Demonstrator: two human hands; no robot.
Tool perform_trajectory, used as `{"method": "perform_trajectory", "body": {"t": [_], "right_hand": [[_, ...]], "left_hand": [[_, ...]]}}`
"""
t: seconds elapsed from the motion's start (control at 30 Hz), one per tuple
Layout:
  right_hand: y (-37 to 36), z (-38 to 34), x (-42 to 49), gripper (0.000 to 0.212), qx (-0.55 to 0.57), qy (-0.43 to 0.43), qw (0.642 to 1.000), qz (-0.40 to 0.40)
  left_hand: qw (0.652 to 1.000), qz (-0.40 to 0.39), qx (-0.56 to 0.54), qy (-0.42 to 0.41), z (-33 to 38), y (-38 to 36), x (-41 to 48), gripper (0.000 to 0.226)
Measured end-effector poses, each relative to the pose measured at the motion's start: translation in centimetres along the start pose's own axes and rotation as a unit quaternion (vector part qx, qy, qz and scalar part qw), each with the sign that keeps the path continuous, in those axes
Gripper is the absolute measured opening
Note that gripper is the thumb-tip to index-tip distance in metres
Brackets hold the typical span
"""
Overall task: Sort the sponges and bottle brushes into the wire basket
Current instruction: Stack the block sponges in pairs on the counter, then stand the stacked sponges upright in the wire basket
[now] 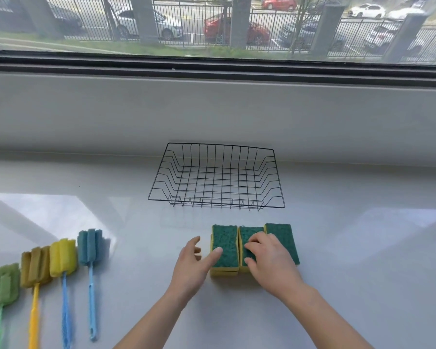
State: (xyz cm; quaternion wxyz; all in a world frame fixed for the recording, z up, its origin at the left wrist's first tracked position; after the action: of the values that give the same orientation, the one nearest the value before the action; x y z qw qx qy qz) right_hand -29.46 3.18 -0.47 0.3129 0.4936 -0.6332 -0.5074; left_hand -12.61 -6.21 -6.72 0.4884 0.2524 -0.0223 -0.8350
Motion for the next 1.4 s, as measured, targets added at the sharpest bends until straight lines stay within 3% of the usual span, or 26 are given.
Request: {"method": "perform_trajectory", "body": {"t": [0.13,0.27,0.37,0.47,0.57,0.97,1.4], "right_hand": [[1.8,0.5,0.9,0.055,0.006,0.017,1.000,0.015],[1.4,0.6,2.5,0.110,-0.050,0.047,0.995,-0.076],[0.4,0.3,3.6,0.132,-0.152,0.091,0.975,-0.136],[-0.3,0.2,4.5,0.118,-0.199,0.112,0.962,-0.149],[-0.6,-0.4,5.0,0.097,-0.221,0.127,0.956,-0.142],[-2.2,-1.2,5.6,0.078,-0.255,0.148,0.945,-0.139],[-1.5,-1.3,5.6,0.047,-0.195,0.123,0.966,-0.115]], "left_hand": [[0.975,-0.014,0.147,-0.164,3.4,0.6,0.0,0.113],[0.899,-0.095,0.349,-0.246,5.5,-2.1,0.7,0.139],[0.846,-0.124,0.443,-0.271,5.8,-3.7,1.7,0.143],[0.822,-0.131,0.479,-0.279,5.7,-4.6,2.5,0.139],[0.821,-0.122,0.481,-0.283,5.2,-5.0,3.0,0.132],[0.890,-0.146,0.349,-0.255,3.3,-4.8,3.6,0.114],[0.918,-0.107,0.301,-0.237,4.6,-0.8,3.0,0.106]]}}
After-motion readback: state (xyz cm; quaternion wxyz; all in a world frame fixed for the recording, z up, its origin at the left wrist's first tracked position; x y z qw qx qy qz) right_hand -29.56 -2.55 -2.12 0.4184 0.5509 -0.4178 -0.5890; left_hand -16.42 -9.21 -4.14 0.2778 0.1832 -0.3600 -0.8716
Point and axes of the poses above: each hand's wrist, its own x-axis towards the middle knuckle, its own y-axis out of the back of the hand, z = x × y, the point moved 8 cm from there along x, towards the middle knuckle, and after that the axes turned 3 degrees about -x, right-handed, at the moved point
